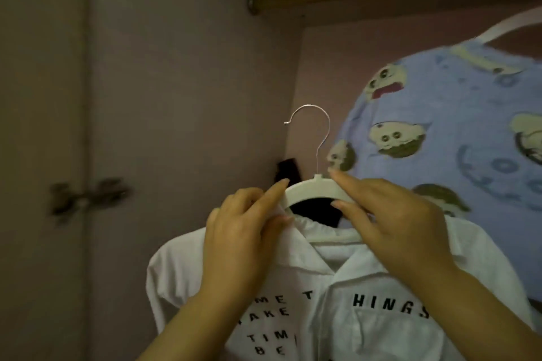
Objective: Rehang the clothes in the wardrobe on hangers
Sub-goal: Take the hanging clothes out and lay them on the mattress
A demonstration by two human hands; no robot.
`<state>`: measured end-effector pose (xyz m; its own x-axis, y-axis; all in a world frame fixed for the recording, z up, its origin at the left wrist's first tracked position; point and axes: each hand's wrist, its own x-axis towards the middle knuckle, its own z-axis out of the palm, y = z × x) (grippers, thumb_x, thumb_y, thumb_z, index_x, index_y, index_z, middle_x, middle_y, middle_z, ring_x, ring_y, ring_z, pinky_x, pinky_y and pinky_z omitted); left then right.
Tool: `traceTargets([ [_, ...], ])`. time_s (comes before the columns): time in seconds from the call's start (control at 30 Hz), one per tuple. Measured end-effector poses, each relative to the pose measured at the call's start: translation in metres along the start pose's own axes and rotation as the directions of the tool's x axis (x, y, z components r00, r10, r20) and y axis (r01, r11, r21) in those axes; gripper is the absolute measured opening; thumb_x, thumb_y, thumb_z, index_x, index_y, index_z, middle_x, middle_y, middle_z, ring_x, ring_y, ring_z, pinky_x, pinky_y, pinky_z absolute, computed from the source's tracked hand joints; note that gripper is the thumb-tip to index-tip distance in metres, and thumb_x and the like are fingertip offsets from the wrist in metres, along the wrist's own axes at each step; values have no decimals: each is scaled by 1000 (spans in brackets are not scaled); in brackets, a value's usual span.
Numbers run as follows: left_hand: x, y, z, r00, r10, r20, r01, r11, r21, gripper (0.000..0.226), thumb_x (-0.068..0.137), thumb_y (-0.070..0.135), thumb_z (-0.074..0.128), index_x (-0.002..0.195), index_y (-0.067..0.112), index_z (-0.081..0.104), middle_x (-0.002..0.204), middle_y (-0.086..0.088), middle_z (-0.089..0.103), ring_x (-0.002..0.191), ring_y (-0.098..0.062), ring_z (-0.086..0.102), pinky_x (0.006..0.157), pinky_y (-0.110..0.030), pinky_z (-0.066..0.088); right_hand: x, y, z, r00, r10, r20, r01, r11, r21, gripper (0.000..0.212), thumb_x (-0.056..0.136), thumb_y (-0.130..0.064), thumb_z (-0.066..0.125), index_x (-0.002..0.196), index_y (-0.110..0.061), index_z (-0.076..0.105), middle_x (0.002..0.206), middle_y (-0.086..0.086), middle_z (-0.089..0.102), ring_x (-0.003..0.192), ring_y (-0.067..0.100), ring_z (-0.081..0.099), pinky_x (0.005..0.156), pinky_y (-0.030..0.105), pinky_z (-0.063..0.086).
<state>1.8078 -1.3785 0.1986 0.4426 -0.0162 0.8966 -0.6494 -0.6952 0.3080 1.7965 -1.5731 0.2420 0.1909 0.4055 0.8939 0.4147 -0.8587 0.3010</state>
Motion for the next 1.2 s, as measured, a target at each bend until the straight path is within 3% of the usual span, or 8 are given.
traceTargets([
  [0.1,-45,-15,-66,997,-81,-13,82,987,139,42,78,24,62,120,20,64,90,-4,63,75,-26,62,63,-43,52,-7,-63,18,1000,-14,-11,16,985,173,35,88,-33,57,120,-22,64,80,-1,70,58,18,61,51,26,47],
  [0.23,-92,-20,-163,986,-161,-41,165,920,355,41,81,34,49,115,20,67,89,-5,64,72,-26,62,61,-41,53,-4,-154,30,997,-30,-77,62,888,455,34,87,-30,58,119,-20,62,79,2,70,57,19,61,50,29,53],
  [0.37,-133,-18,-253,973,-206,-106,230,809,540,39,80,34,50,112,20,69,86,-5,64,69,-24,63,59,-37,53,3,-245,28,990,-79,-116,133,798,588,36,89,-32,53,120,-18,63,75,-1,68,49,14,53,52,17,44],
  [0.5,-172,-11,-337,949,-263,-176,310,653,691,39,80,35,52,114,23,67,88,-5,64,67,-24,63,54,-35,50,17,-338,21,982,-99,-162,186,663,725,38,87,-32,52,122,-20,59,79,0,70,49,16,55,46,22,47],
  [0.7,-231,-2,-461,894,-296,-338,443,463,768,42,78,30,56,119,23,63,92,-5,65,74,-25,63,60,-39,55,39,-481,-4,964,-128,-235,267,433,861,40,85,-29,54,120,-11,62,88,3,72,64,16,64,63,16,45],
  [0.8,-266,5,-529,854,-296,-428,515,368,774,45,72,17,64,117,21,65,90,-2,64,73,-23,61,60,-41,54,48,-561,-26,949,-151,-277,312,303,900,39,87,-30,61,118,-7,63,92,6,73,69,16,67,68,21,51],
  [0.97,-327,17,-652,781,-305,-545,612,196,766,45,72,16,63,117,23,65,90,-2,65,72,-24,62,64,-41,53,67,-702,-73,926,-219,-307,342,144,929,41,78,-24,62,117,-11,65,84,4,72,59,16,64,53,24,54],
  [1.2,-404,34,-793,725,-265,-636,653,-30,757,40,69,15,65,108,20,71,83,-3,66,64,-25,63,57,-35,54,78,-880,-133,889,-261,-376,370,-73,926,37,82,-23,71,118,-15,66,82,2,72,57,17,64,49,24,52],
])
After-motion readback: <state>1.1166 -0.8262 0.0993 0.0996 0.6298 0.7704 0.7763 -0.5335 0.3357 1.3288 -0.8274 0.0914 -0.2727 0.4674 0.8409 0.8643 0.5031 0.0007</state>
